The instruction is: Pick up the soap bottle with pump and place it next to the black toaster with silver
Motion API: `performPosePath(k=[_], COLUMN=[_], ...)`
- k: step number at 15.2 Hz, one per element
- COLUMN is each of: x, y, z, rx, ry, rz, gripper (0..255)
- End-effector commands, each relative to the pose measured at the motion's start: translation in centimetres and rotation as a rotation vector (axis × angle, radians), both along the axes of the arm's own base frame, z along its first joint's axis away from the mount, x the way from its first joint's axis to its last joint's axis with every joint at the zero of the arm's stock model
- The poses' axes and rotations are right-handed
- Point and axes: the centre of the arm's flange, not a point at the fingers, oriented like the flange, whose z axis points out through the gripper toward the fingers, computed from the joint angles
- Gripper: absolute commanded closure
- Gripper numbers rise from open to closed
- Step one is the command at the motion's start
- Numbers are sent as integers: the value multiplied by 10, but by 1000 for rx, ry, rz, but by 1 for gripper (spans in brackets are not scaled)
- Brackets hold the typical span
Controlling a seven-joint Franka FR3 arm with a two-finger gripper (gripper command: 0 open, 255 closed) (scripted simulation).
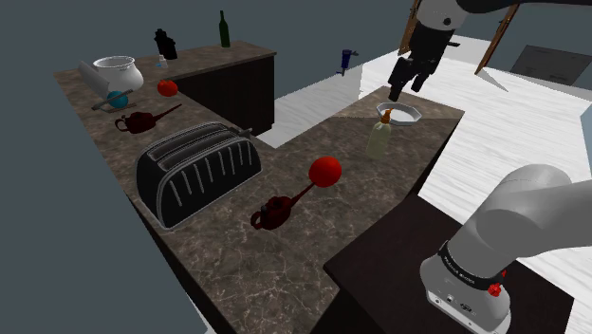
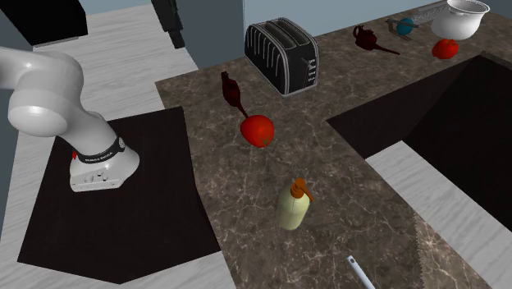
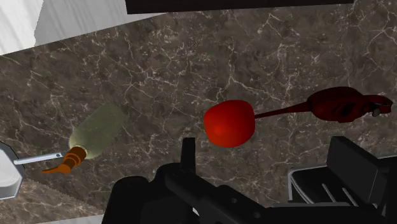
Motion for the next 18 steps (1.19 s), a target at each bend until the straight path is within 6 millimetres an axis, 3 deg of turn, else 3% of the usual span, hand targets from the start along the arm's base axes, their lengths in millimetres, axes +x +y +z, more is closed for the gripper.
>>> performPosePath(k=[1, 18], x=[0, 124], y=[0, -180], z=[0, -98], rx=[0, 78], ry=[0, 98], rz=[0, -119], gripper=[0, 0])
